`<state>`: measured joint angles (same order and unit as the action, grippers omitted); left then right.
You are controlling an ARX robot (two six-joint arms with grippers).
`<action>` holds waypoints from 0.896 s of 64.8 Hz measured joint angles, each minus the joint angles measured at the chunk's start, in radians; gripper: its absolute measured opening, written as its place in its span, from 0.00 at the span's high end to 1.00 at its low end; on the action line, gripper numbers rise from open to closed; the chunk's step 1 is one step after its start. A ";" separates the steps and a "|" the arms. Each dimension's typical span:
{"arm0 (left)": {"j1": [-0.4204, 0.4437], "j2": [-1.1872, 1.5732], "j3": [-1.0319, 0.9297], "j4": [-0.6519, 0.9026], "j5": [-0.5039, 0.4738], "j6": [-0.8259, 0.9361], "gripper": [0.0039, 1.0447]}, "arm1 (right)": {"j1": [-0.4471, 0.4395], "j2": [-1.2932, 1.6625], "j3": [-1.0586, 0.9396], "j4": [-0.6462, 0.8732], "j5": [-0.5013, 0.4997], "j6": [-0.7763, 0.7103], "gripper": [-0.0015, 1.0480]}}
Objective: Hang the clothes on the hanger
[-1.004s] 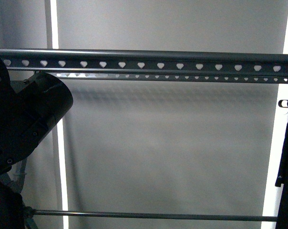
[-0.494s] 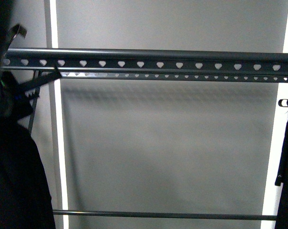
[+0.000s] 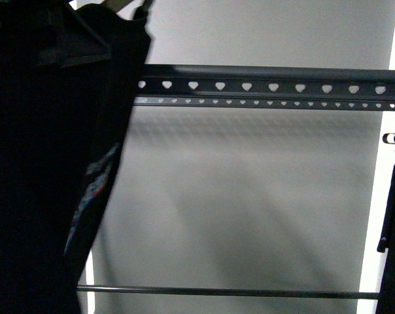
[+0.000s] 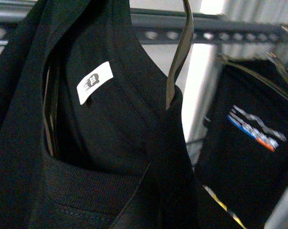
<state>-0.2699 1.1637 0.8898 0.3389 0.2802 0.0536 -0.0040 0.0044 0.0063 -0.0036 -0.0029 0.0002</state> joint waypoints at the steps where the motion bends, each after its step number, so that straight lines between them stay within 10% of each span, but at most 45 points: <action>1: 0.014 0.003 0.000 -0.011 0.058 0.023 0.96 | 0.000 0.000 0.000 0.000 0.000 0.000 0.07; 11: 0.161 0.101 0.032 0.005 0.573 0.243 0.96 | 0.000 0.000 0.000 0.000 0.000 0.000 0.07; 17: 0.198 0.190 0.105 -0.020 0.714 0.317 0.96 | 0.000 0.000 0.000 0.000 0.000 0.000 0.07; 40: 0.144 0.511 0.264 0.233 0.686 0.437 0.96 | 0.000 0.000 0.000 0.000 0.000 0.000 0.07; 58: 0.077 0.578 0.412 0.147 0.753 0.472 0.96 | 0.000 0.000 0.000 0.000 0.000 0.000 0.07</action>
<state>-0.1925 1.7412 1.3018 0.4862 1.0328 0.5251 -0.0040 0.0044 0.0063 -0.0036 -0.0025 0.0002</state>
